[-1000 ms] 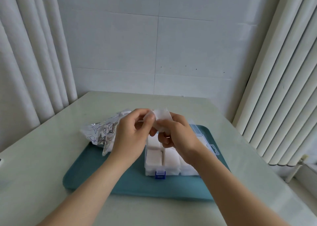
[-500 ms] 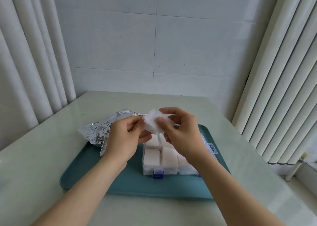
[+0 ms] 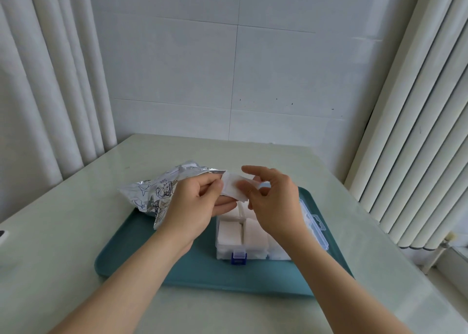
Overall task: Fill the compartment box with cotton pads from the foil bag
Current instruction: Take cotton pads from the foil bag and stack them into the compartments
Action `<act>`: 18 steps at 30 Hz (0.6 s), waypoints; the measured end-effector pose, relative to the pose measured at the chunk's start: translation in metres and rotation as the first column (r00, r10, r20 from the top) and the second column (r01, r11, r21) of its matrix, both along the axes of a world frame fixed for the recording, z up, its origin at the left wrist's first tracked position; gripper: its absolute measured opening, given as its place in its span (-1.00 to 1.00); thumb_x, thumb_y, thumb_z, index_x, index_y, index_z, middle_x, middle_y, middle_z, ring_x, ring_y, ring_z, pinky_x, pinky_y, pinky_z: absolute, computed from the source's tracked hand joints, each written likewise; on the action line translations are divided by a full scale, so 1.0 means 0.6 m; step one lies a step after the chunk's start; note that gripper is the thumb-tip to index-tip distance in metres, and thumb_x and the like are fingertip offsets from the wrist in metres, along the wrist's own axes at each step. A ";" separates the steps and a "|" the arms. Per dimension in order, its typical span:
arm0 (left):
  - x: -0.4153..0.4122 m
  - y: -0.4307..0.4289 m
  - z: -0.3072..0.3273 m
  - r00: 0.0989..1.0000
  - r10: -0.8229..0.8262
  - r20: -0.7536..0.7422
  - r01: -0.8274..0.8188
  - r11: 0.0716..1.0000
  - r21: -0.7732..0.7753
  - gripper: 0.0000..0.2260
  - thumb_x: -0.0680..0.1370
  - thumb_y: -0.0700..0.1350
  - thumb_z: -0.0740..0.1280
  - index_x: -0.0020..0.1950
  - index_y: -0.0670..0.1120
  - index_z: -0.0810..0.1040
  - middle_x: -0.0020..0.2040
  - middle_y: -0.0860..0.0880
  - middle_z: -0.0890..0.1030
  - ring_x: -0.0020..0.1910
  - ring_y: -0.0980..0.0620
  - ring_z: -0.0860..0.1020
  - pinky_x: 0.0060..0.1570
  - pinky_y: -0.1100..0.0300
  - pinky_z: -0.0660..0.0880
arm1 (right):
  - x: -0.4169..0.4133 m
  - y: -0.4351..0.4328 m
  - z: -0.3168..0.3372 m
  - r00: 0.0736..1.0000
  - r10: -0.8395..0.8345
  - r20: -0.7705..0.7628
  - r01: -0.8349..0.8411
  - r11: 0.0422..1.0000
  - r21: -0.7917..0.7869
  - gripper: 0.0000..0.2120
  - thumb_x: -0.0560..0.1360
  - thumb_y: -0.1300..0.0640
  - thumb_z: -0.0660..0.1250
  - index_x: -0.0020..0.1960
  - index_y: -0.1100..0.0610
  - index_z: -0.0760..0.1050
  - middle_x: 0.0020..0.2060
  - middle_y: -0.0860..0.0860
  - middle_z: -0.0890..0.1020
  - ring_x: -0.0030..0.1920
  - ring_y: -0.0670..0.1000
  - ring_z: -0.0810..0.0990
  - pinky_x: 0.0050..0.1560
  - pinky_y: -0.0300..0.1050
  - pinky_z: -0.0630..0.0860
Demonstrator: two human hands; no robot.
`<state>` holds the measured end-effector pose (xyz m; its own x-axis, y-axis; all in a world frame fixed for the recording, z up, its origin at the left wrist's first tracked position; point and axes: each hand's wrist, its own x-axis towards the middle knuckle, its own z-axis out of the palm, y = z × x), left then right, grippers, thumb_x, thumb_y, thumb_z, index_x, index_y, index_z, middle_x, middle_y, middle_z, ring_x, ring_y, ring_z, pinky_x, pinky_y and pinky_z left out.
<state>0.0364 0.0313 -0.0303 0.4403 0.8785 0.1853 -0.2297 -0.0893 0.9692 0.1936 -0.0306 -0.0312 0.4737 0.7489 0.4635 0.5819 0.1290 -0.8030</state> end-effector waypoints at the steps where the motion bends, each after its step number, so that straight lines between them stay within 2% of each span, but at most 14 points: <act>1: 0.000 -0.001 -0.001 1.000 0.014 -0.009 -0.014 1.000 0.004 -0.81 0.73 -0.26 0.26 0.29 -0.09 0.59 -0.05 -0.09 0.78 -0.06 -0.07 0.78 -0.10 0.31 0.64 | 0.002 -0.002 0.002 1.000 -0.019 -0.015 0.019 1.000 0.006 -0.82 0.58 0.07 0.50 0.18 -0.05 0.67 -0.13 -0.06 0.65 -0.41 -0.04 0.68 -0.25 -0.20 0.58; 3: 0.002 0.002 -0.004 0.999 0.043 -0.026 -0.042 0.999 0.015 -0.78 0.73 -0.24 0.27 0.36 -0.11 0.58 0.01 -0.11 0.76 -0.05 -0.04 0.78 -0.09 0.33 0.64 | 0.006 -0.005 0.005 0.997 -0.057 -0.058 0.058 0.998 0.025 -0.86 0.54 0.07 0.54 0.09 0.00 0.68 -0.27 -0.03 0.69 -0.45 -0.05 0.66 -0.30 -0.12 0.61; 5: 0.001 0.005 -0.005 0.997 0.067 -0.045 -0.065 0.997 0.038 -0.75 0.73 -0.22 0.27 0.40 -0.16 0.57 0.06 -0.11 0.75 -0.04 -0.03 0.78 -0.05 0.31 0.65 | 0.008 -0.008 0.008 0.992 -0.079 -0.101 0.085 0.995 0.049 -0.86 0.52 0.07 0.57 0.04 0.04 0.68 -0.38 -0.01 0.69 -0.48 -0.05 0.64 -0.36 -0.13 0.59; 10: 0.000 0.006 -0.006 0.998 0.029 -0.049 -0.026 0.998 0.054 -0.80 0.74 -0.22 0.25 0.20 -0.10 0.67 -0.01 -0.06 0.78 -0.03 -0.04 0.78 -0.02 0.24 0.67 | 0.002 -0.010 0.014 0.948 0.125 -0.293 -0.093 0.988 0.121 -0.88 0.49 0.14 0.59 -0.03 0.16 0.70 -0.40 0.12 0.67 -0.49 0.04 0.56 -0.42 -0.12 0.53; 13: 0.000 0.006 -0.006 0.999 0.007 -0.048 -0.005 0.999 0.051 -0.77 0.75 -0.24 0.22 0.26 -0.11 0.66 0.01 -0.07 0.78 -0.01 -0.07 0.77 0.01 0.18 0.69 | 0.000 -0.008 0.011 0.955 0.142 -0.262 -0.120 0.988 0.099 -0.89 0.48 0.11 0.61 -0.10 0.12 0.72 -0.38 0.08 0.67 -0.47 0.03 0.54 -0.40 -0.12 0.50; 18: 0.003 0.004 0.000 0.998 -0.065 0.011 0.066 0.997 -0.045 -0.76 0.77 -0.16 0.18 0.20 -0.14 0.66 0.03 -0.17 0.77 0.00 -0.15 0.77 -0.02 0.09 0.71 | 0.006 -0.001 0.002 0.977 0.084 -0.197 -0.070 0.994 0.079 -0.91 0.46 0.06 0.62 -0.14 0.02 0.73 -0.36 0.04 0.70 -0.36 -0.02 0.57 -0.24 -0.10 0.55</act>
<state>0.0380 0.0339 -0.0303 0.4955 0.8555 0.1502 -0.2429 -0.0295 0.9696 0.1973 -0.0314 -0.0298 0.5044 0.7553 0.4185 0.3967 0.2278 -0.8892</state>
